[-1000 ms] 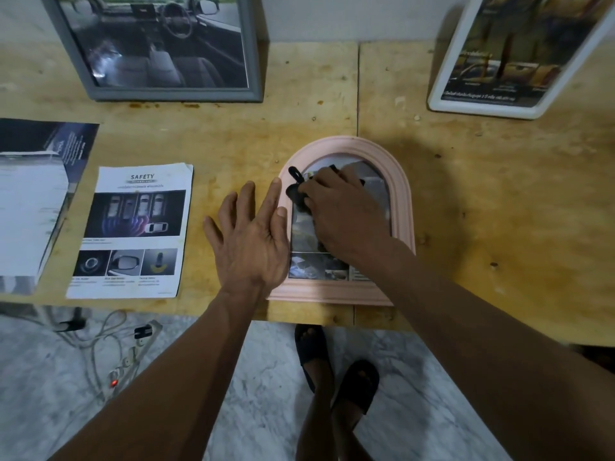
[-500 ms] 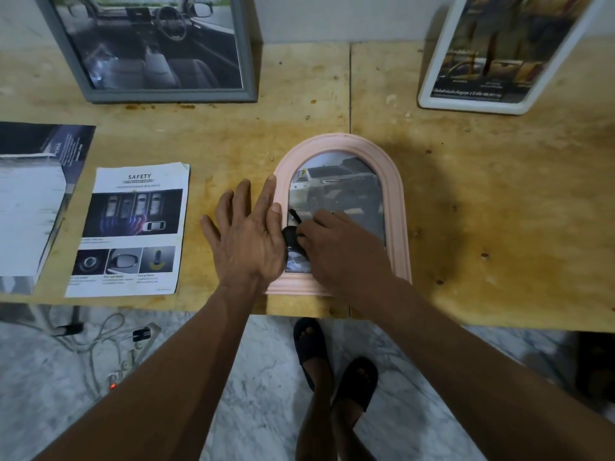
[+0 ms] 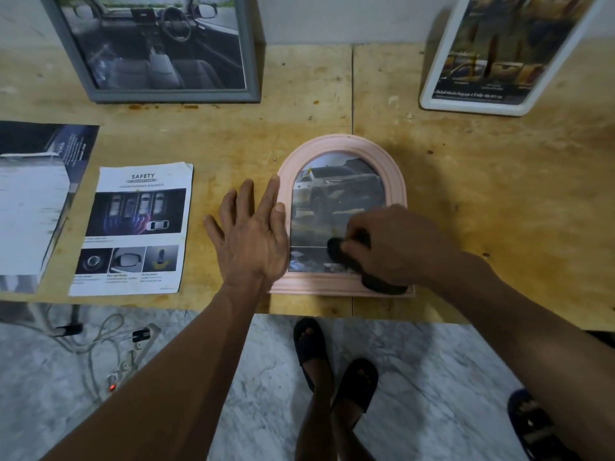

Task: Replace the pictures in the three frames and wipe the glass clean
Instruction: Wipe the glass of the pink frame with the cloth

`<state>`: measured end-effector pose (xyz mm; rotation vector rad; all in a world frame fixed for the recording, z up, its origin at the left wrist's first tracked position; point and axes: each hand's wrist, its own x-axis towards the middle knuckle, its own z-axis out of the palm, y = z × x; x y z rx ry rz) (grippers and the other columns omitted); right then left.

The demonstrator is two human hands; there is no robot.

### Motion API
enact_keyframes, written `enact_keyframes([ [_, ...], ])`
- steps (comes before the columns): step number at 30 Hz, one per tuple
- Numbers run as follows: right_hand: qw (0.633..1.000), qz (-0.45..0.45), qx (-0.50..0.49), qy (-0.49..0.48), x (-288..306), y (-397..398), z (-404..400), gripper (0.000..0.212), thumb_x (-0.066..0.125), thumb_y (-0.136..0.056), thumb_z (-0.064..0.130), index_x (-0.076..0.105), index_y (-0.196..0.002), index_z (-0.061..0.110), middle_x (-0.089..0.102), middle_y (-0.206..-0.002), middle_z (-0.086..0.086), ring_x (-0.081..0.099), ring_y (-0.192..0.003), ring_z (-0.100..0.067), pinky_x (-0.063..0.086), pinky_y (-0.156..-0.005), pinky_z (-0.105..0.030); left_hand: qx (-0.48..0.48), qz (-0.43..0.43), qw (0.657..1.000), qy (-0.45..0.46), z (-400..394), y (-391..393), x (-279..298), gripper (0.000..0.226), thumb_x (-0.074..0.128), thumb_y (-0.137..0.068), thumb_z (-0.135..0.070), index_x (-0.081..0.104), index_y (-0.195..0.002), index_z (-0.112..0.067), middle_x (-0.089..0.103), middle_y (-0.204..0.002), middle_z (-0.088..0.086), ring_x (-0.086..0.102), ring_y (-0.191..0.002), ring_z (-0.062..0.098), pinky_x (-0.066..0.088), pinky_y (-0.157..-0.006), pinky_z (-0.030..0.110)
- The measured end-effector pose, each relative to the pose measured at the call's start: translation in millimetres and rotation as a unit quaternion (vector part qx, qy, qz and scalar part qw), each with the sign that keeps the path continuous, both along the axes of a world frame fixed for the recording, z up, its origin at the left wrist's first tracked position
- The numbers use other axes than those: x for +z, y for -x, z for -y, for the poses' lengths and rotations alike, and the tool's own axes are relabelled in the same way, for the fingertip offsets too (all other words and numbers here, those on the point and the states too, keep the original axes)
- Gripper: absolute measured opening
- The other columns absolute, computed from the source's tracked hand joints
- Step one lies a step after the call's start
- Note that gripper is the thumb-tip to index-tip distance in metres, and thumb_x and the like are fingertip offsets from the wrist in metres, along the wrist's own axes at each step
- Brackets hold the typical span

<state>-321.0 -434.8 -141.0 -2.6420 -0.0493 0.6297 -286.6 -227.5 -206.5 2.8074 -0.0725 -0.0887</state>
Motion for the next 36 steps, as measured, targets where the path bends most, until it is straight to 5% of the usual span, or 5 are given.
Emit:
enact_keyframes([
  [5, 0.939, 0.226, -0.256, -0.037, -5, -36, 12, 0.025, 0.048, -0.099, 0.034, 0.061, -0.111, 0.017, 0.059, -0.098, 0.0, 0.051, -0.083, -0.016, 0.041, -0.069, -0.03, 0.001, -0.003, 1.0, 0.0, 0, -1, -1, 0.048, 0.021, -0.106, -0.049, 0.02, -0.155, -0.048, 0.023, -0.163, -0.003, 0.012, -0.151, 0.025, 0.01, -0.117, 0.065],
  [11, 0.956, 0.225, -0.168, 0.079, -33, -66, -10, 0.035, 0.037, -0.101, 0.029, 0.067, -0.112, 0.014, 0.057, -0.105, -0.005, 0.053, -0.089, -0.023, 0.034, -0.068, -0.031, 0.001, -0.007, 1.0, -0.002, 0, -1, -1, 0.048, 0.021, -0.106, -0.049, 0.02, -0.155, -0.049, 0.022, -0.163, -0.004, 0.011, -0.15, 0.024, 0.009, -0.117, 0.064],
  [23, 0.971, 0.206, -0.111, 0.049, -26, -88, -44, 0.039, 0.034, -0.102, 0.041, 0.063, -0.1, 0.015, 0.057, -0.097, -0.004, 0.054, -0.083, -0.022, 0.049, -0.075, -0.039, 0.003, -0.01, 1.0, -0.004, 1, -2, 0, 0.048, 0.022, -0.107, -0.047, 0.023, -0.154, -0.049, 0.022, -0.163, -0.003, 0.011, -0.151, 0.025, 0.008, -0.117, 0.064],
  [36, 0.981, 0.188, -0.042, -0.006, -27, -22, -71, 0.022, 0.045, -0.099, 0.031, 0.063, -0.096, 0.019, 0.046, -0.082, 0.005, 0.05, -0.077, -0.018, 0.039, -0.062, -0.032, 0.006, 0.001, 1.0, -0.009, 0, -2, -2, 0.047, 0.017, -0.107, -0.047, 0.022, -0.154, -0.049, 0.024, -0.162, -0.005, 0.013, -0.149, 0.024, 0.011, -0.116, 0.063],
])
